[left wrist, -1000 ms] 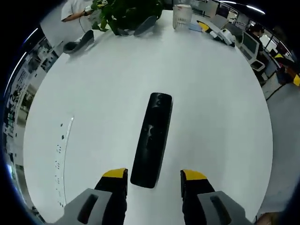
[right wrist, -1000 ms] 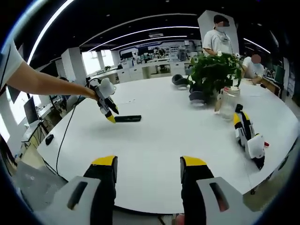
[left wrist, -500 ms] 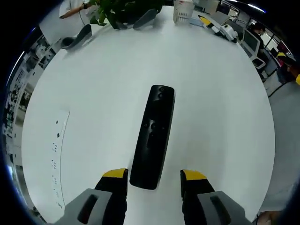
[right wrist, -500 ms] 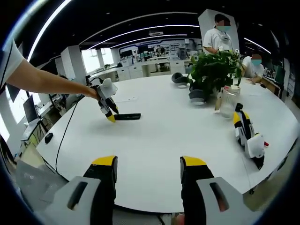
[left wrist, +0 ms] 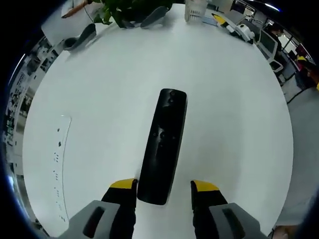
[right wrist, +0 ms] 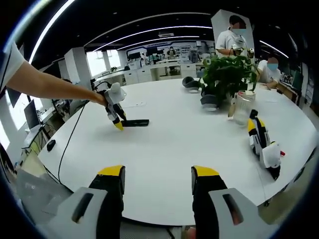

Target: Press the specified remote control buttons in sequence, fully releasing each button before pressing the next.

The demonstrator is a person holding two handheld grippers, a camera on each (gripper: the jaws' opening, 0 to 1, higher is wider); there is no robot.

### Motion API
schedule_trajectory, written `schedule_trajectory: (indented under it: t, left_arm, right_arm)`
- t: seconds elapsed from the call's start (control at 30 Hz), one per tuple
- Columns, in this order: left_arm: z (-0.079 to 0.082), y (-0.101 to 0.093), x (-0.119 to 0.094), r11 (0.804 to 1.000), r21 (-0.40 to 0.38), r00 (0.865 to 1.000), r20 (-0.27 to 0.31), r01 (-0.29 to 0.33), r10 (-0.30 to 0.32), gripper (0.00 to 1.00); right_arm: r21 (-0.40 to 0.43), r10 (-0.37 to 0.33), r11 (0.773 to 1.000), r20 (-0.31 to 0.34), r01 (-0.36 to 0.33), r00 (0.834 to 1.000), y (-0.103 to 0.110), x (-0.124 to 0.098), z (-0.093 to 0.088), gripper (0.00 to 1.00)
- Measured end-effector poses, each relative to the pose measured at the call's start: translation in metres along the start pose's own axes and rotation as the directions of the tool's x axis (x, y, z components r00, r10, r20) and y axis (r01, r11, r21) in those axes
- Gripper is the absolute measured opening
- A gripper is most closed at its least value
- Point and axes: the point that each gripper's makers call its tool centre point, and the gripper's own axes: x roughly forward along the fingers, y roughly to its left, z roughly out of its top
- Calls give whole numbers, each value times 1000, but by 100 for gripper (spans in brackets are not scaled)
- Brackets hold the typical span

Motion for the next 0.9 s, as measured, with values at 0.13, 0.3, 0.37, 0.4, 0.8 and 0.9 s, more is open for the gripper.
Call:
schedule_trajectory:
  t: [0.13, 0.3, 0.37, 0.4, 0.8, 0.9]
  left_arm:
    - [0, 0, -1, 1000, 0, 1000, 22, 1, -1, 44]
    - [0, 0, -1, 1000, 2, 1000, 26, 4, -4, 44]
    - [0, 2, -1, 1000, 3, 1000, 22, 3, -3, 42]
    - [0, 2, -1, 1000, 4, 1000, 21, 3, -3, 42]
    - [-1, 5, -3, 1000, 11, 1000, 20, -1, 1, 33]
    - [-1, 6, -3, 1000, 11, 1000, 21, -2, 2, 30]
  right_arm:
    - [-10, 5, 1000, 2, -5, 1000, 1, 0, 0, 55]
    - [1, -5, 1000, 18, 5, 1000, 0, -2, 3, 56]
    - [3, -5, 1000, 20, 5, 1000, 0, -2, 3, 56]
    - [1, -6, 1000, 21, 6, 1000, 0, -2, 4, 56]
    - [-9, -9, 1000, 20, 10, 1000, 1, -3, 4, 56]
    - [-8, -11, 1000, 20, 11, 1000, 1, -3, 4, 56]
